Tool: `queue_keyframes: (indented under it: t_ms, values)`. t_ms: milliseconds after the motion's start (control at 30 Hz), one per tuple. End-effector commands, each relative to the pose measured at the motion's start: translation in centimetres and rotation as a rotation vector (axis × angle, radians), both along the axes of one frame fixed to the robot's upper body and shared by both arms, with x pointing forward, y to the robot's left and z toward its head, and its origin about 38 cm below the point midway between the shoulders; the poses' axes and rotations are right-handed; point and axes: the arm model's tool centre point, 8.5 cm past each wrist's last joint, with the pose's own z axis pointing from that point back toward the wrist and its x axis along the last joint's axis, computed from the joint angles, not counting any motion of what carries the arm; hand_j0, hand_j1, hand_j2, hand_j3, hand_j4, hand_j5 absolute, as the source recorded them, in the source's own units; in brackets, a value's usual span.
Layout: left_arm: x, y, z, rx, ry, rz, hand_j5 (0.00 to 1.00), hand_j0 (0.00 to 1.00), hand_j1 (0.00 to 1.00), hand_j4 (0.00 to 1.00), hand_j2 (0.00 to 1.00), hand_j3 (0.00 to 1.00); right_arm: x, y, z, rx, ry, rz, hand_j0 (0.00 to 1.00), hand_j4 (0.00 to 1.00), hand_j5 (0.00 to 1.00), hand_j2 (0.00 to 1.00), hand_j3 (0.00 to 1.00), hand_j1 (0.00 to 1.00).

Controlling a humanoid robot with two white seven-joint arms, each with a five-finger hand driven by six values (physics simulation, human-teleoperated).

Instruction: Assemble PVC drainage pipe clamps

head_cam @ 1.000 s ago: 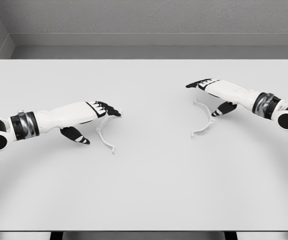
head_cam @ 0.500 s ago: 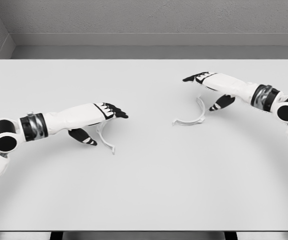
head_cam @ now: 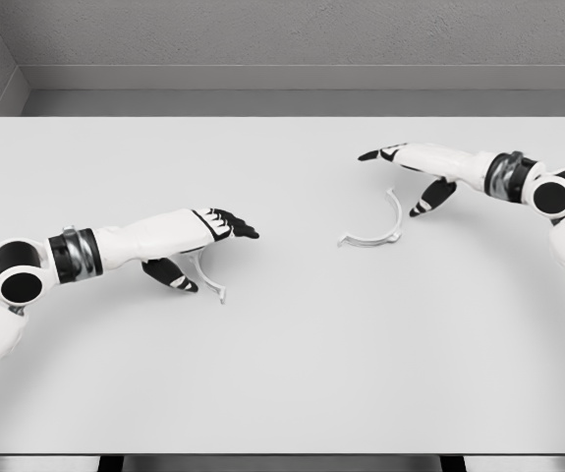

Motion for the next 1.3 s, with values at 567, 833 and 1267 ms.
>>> queue_keyframes:
  t_ms: [567,833,1267]
  values:
    - [0.0,-1.4,-0.4,-0.008,-0.001,-0.013,1.0,1.0,1.0,1.0,1.0,1.0,0.3,4.3,-0.1,0.028,0.0,0.072,1.0,1.0,1.0,1.0,1.0,1.0]
    - [0.1,-1.8,-0.3,-0.015,-0.004,-0.018,1.0,1.0,1.0,1.0,1.0,1.0,0.2,6.9,-0.1,0.033,0.0,0.122,1.0,1.0,1.0,1.0,1.0,1.0]
    - [0.2,-3.4,-0.6,-0.015,-0.014,-0.031,1.0,1.0,1.0,1.0,1.0,1.0,-0.2,10.5,-0.6,0.023,0.007,0.199,1.0,1.0,1.0,1.0,1.0,1.0]
